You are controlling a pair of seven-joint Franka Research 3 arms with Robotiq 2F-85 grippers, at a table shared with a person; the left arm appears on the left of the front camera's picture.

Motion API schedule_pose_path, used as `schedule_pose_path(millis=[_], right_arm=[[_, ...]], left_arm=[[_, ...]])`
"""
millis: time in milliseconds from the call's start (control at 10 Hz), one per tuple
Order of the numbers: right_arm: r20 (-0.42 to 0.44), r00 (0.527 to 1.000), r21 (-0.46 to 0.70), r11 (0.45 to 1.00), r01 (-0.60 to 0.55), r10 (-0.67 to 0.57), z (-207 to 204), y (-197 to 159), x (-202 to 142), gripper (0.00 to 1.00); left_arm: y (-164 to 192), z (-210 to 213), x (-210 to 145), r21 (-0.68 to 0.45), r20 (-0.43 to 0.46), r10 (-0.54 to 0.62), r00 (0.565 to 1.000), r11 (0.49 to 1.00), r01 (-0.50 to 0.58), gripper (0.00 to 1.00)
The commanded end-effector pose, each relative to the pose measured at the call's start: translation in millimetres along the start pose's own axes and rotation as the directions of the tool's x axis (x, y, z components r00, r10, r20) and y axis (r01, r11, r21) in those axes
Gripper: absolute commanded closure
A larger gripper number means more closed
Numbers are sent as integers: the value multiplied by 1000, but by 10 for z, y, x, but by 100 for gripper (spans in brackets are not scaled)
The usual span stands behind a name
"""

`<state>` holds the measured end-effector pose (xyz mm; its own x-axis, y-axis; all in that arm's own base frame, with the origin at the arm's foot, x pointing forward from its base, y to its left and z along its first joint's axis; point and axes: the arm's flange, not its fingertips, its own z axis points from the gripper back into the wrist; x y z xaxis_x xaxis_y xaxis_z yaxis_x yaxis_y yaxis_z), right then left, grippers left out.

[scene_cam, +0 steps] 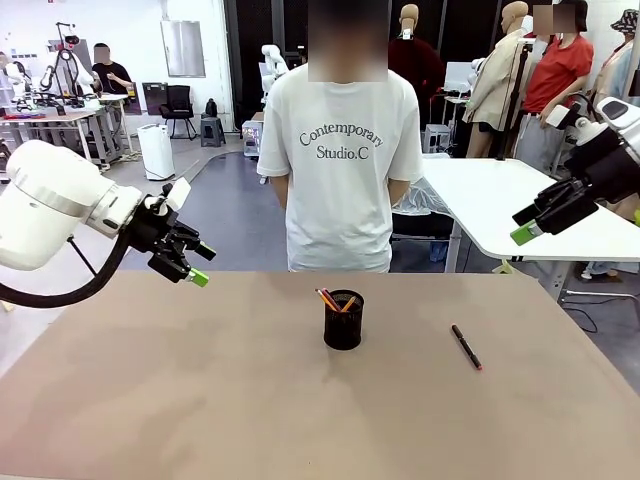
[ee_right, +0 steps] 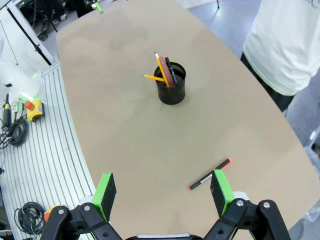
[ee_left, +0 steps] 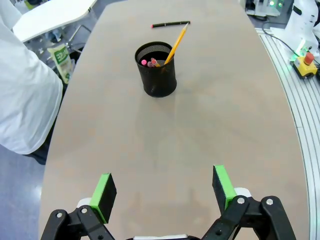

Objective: Place the pens into the pen holder.
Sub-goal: Pick up a writing instrument from the table and place it into the Pen holder.

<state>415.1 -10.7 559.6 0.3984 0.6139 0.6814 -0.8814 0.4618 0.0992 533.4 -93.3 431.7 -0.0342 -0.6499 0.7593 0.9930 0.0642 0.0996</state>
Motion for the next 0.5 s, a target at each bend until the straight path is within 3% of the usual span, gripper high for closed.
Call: schedule_pose_path(millis=[0,400], right_arm=[[15,1000,3,1000,6,-7,10,3,13,0],[15,1000,3,1000,6,-7,10,3,13,0]], left_arm=[[-14,33,11,-4,6,9,1000,1000,-9,0],[-14,33,11,-4,6,9,1000,1000,-9,0]])
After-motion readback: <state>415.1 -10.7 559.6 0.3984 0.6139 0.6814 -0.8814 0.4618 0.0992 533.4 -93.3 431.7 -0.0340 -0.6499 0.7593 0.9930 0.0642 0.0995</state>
